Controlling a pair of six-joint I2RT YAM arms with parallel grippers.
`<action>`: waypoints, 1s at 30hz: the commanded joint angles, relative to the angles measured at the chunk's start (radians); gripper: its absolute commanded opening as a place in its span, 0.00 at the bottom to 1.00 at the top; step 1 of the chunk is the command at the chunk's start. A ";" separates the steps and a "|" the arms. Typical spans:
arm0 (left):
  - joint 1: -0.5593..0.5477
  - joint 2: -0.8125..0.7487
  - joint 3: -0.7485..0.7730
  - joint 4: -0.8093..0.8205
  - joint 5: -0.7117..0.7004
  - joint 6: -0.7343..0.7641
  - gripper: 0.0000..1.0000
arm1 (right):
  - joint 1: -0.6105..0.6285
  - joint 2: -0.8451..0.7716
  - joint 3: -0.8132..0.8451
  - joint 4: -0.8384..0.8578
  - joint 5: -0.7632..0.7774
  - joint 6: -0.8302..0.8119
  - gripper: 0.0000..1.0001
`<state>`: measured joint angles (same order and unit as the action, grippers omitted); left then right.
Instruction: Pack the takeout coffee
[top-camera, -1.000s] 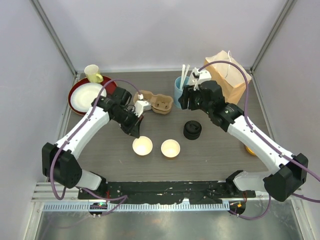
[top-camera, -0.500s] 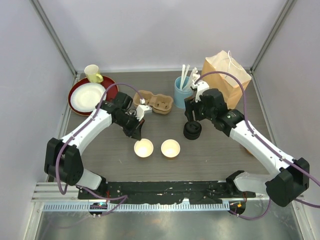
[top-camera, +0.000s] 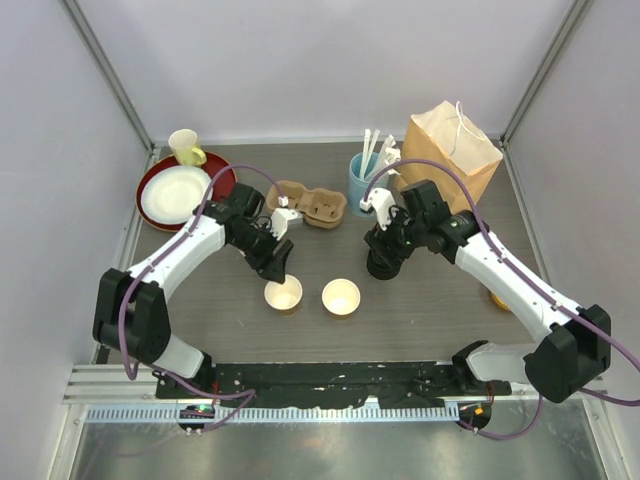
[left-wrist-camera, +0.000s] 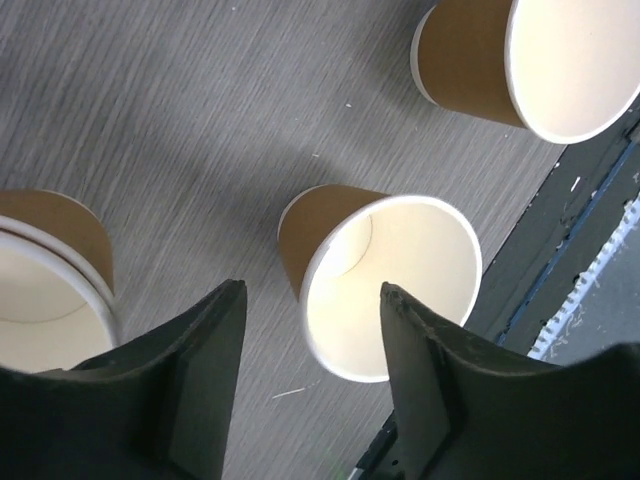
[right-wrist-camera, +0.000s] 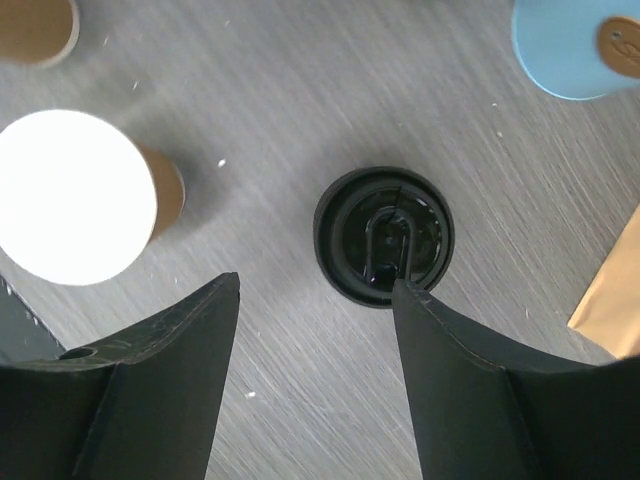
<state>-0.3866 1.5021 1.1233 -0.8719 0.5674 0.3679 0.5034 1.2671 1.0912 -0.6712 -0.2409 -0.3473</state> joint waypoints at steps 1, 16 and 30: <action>0.002 -0.045 0.053 -0.005 -0.021 0.005 0.64 | -0.002 -0.026 0.007 -0.085 -0.115 -0.310 0.67; 0.015 -0.106 0.185 -0.102 -0.153 -0.057 0.77 | -0.152 0.258 0.219 -0.498 -0.198 -0.964 0.58; 0.029 -0.095 0.196 -0.098 -0.167 -0.055 0.77 | -0.143 0.270 0.134 -0.324 -0.178 -1.070 0.53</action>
<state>-0.3637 1.4109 1.2861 -0.9668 0.4030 0.3199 0.3523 1.5681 1.2407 -1.0515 -0.4210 -1.3643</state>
